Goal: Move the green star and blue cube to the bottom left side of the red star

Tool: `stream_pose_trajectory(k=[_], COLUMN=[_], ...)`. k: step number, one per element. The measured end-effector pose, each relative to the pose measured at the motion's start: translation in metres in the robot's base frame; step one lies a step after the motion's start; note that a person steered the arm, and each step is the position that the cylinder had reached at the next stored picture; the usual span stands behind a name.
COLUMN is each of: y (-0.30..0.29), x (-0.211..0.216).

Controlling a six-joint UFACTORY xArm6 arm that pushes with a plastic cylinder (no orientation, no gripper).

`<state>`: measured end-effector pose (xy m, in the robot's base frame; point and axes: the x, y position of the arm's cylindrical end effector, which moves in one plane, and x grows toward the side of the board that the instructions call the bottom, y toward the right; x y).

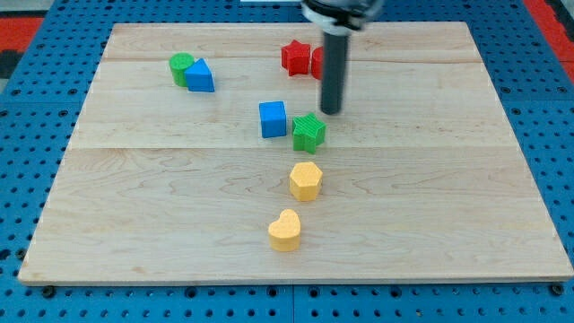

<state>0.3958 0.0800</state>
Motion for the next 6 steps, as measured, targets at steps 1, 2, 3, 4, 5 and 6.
stream_pose_trajectory(k=[1,2,3,4,5,6], y=[0.013,-0.046,-0.025,-0.002,-0.06,-0.114], x=[0.018,0.018,0.032,0.051,0.06,0.049])
